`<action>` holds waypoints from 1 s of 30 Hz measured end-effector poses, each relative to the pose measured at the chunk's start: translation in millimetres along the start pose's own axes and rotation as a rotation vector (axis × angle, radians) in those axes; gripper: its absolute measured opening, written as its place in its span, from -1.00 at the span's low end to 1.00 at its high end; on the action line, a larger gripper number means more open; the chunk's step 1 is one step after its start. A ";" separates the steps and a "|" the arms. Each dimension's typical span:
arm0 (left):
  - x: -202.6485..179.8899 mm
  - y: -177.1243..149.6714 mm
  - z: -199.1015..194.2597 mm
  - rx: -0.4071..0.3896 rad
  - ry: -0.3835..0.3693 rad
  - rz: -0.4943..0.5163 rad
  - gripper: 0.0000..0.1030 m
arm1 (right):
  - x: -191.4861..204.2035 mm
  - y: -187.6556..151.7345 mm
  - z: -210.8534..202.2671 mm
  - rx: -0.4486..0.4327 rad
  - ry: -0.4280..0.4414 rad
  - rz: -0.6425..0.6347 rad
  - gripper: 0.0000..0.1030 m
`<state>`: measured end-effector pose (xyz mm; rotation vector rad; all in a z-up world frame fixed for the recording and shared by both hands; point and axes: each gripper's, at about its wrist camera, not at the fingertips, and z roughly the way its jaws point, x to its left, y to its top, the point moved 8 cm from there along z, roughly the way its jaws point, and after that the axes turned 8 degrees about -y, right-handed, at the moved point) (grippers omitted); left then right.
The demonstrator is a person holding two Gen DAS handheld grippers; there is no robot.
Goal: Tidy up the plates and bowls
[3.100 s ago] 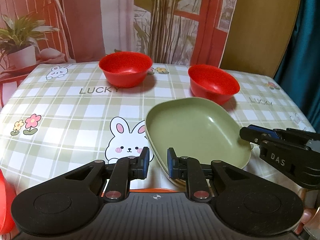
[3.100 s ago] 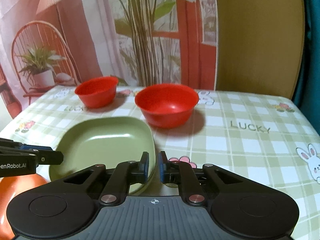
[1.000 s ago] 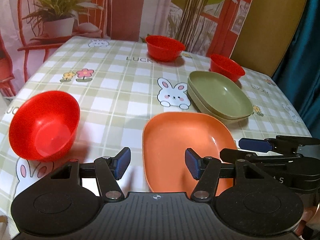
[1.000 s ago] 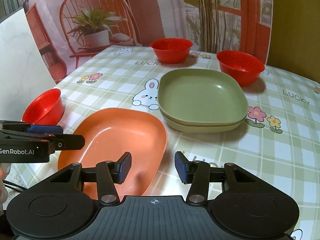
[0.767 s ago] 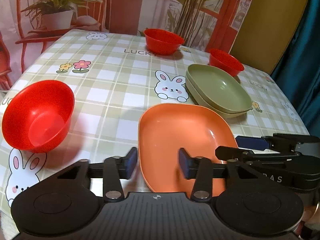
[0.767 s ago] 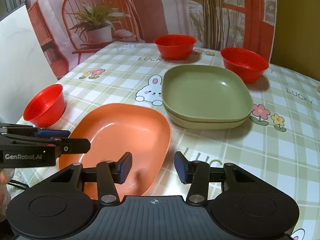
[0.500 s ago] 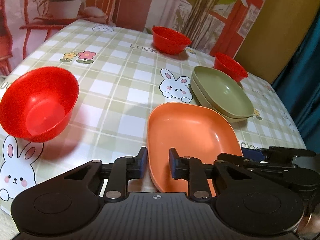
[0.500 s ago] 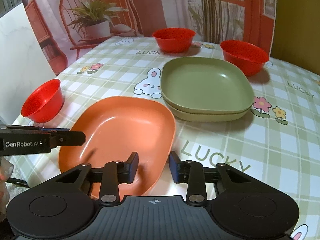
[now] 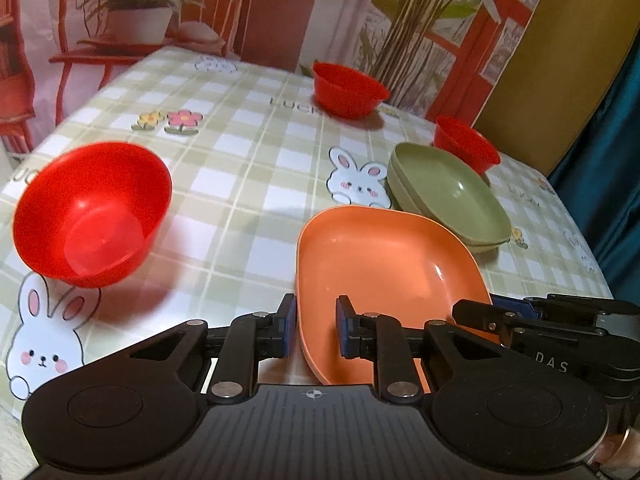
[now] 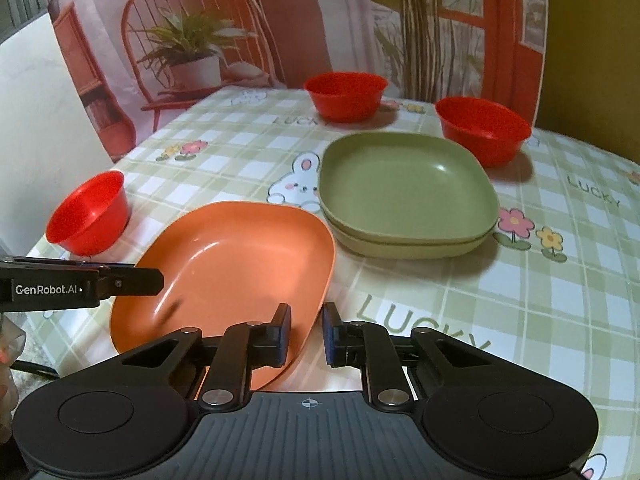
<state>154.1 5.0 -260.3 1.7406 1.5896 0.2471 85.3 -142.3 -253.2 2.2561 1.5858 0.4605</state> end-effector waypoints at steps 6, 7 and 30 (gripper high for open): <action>-11.7 8.7 -10.5 -0.034 0.009 0.055 -0.57 | -6.4 13.8 -14.5 -0.057 0.008 0.024 -0.70; -14.0 11.7 -12.4 -0.041 0.008 0.062 -0.57 | -8.7 17.8 -17.6 -0.069 0.012 0.034 -0.70; -101.1 133.2 -23.3 -0.216 -0.070 0.213 -0.57 | -84.6 154.2 -55.7 -0.356 -0.057 0.039 -0.71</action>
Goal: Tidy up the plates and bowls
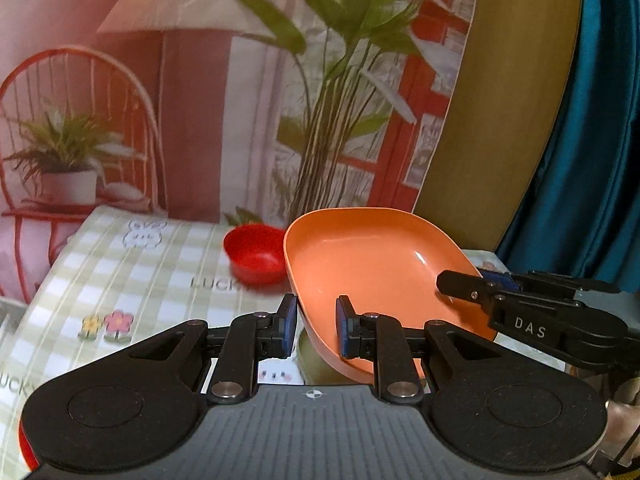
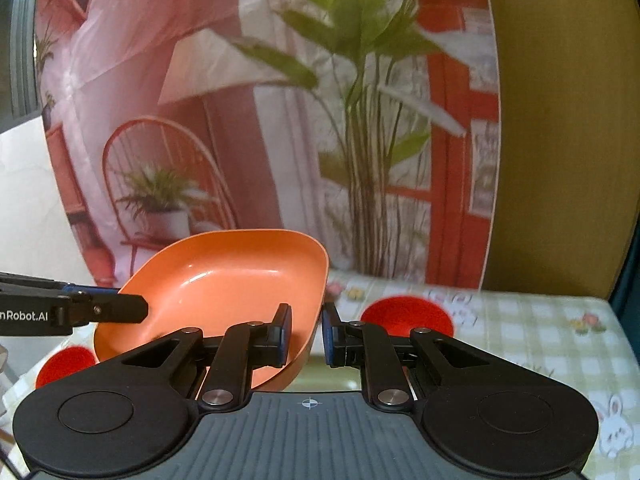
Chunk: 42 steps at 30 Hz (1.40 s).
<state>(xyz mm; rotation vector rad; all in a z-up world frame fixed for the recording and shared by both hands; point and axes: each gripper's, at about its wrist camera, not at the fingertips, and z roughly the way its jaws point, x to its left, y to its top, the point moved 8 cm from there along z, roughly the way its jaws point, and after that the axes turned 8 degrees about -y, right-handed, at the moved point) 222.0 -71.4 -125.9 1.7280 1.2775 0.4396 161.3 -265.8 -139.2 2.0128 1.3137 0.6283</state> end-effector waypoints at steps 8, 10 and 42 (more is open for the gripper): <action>-15.7 32.2 13.4 -0.033 -0.014 0.059 -0.57 | -28.5 25.3 12.5 -0.050 -0.016 0.025 -0.71; -20.2 36.6 17.7 -0.034 -0.020 0.072 -0.57 | -35.9 26.8 15.8 -0.054 -0.019 0.031 -0.71; 4.5 -64.2 100.9 0.248 0.004 0.059 -0.57 | -50.6 -87.4 88.8 0.204 -0.017 0.054 -0.71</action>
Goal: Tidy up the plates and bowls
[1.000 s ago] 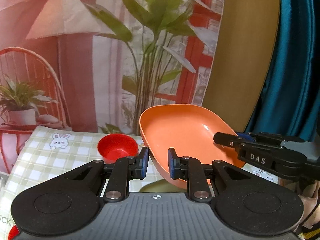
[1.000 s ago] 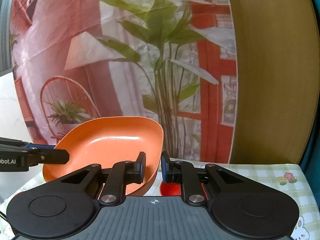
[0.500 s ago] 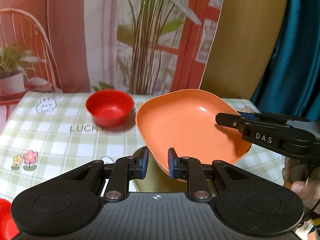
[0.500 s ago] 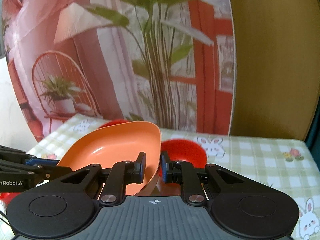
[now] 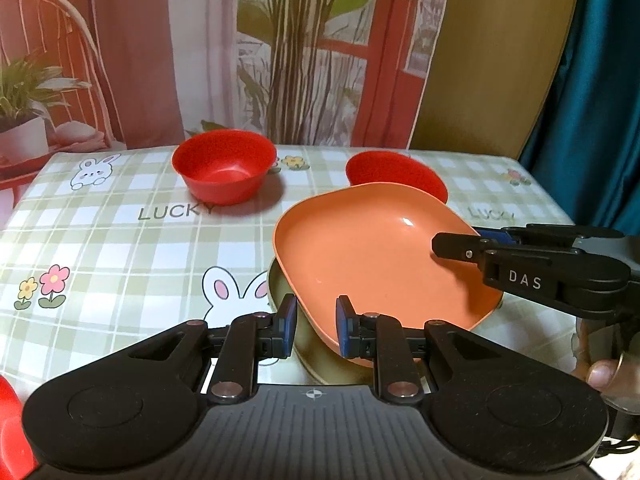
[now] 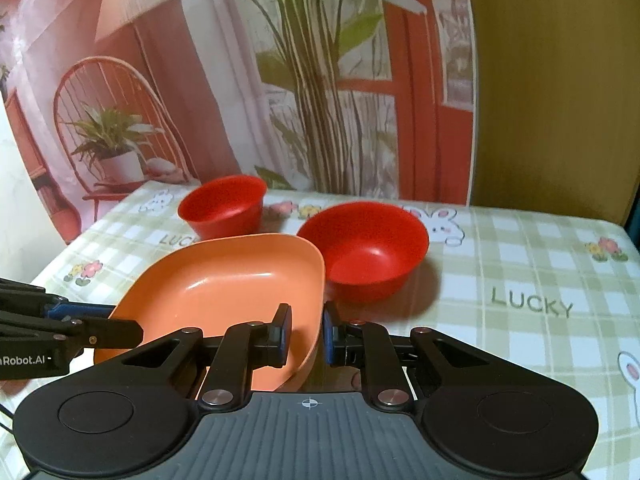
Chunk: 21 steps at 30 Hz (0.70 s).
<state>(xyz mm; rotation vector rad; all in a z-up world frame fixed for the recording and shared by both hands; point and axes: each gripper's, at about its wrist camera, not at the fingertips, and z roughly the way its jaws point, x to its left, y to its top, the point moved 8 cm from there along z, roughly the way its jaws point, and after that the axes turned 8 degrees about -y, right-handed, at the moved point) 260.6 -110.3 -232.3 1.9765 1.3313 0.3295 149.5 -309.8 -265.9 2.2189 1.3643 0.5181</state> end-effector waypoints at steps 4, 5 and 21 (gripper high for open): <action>0.6 -5.6 2.7 0.011 0.003 0.003 -0.57 | -1.3 -4.3 5.2 0.022 0.004 0.011 -0.71; 1.3 -6.4 3.4 0.012 0.007 0.005 -0.57 | -0.6 -4.7 6.0 0.025 0.003 0.007 -0.71; 2.0 -15.8 10.2 0.034 0.034 0.010 -0.57 | 2.5 -6.5 13.6 0.039 -0.007 -0.012 -0.71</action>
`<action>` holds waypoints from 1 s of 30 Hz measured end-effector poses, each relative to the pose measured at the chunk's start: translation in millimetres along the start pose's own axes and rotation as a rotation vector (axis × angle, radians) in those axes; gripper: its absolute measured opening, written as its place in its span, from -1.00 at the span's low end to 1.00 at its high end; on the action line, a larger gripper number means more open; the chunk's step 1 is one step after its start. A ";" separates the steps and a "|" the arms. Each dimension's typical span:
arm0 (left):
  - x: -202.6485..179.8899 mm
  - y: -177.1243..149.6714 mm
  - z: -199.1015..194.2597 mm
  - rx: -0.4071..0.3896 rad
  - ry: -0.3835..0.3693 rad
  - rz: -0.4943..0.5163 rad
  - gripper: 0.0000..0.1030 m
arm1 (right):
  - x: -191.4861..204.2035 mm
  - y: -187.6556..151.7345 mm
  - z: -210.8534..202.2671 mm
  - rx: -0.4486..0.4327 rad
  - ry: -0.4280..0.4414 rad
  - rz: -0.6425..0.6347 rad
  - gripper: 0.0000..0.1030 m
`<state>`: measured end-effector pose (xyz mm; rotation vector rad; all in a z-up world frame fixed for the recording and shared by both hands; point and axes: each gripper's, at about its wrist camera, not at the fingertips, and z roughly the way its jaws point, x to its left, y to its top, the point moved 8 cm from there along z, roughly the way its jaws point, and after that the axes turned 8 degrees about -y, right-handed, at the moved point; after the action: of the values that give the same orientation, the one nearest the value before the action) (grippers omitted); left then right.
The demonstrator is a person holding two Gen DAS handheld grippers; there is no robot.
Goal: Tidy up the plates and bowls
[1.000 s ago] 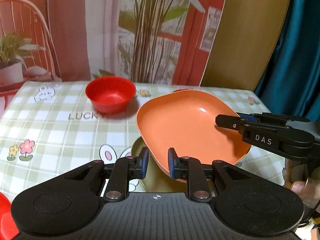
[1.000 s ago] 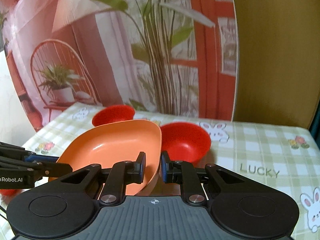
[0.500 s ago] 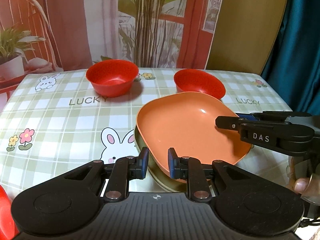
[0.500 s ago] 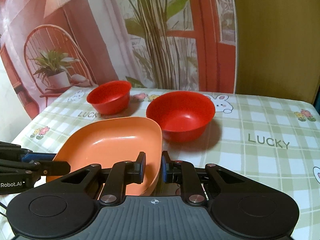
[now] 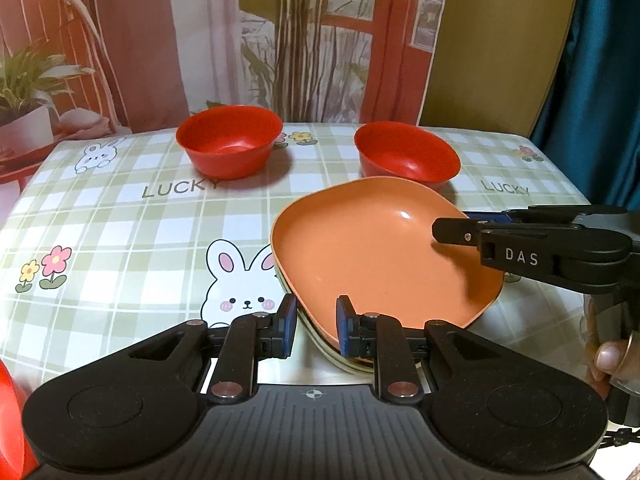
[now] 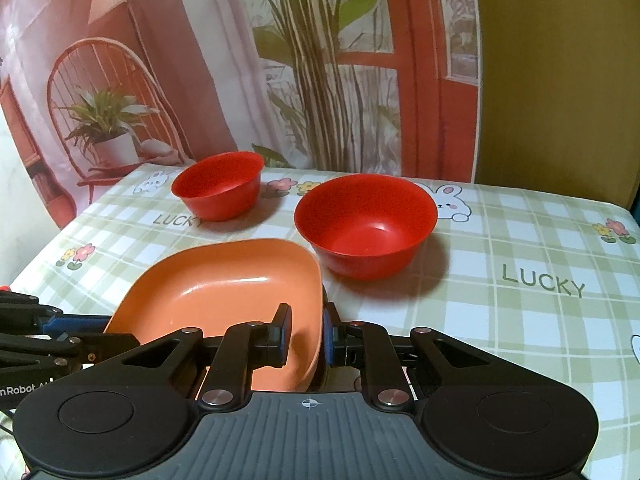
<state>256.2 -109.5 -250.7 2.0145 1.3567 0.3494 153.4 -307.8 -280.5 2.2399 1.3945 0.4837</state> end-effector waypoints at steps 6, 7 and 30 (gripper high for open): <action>0.3 0.6 -0.4 -0.007 0.006 -0.001 -0.53 | -4.1 0.2 -1.2 -0.012 -0.019 0.011 -0.68; 0.9 0.9 -0.5 -0.007 0.006 -0.005 -0.48 | -5.1 0.5 -2.4 -0.018 -0.026 0.013 -0.66; 27.6 -9.0 -51.4 -0.112 0.020 -0.142 -0.26 | -18.3 -9.8 -68.6 -0.185 -0.046 0.155 -0.58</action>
<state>232.7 -63.1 -222.7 1.8169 1.4505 0.3741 102.9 -307.4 -229.6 2.2021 1.1100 0.5847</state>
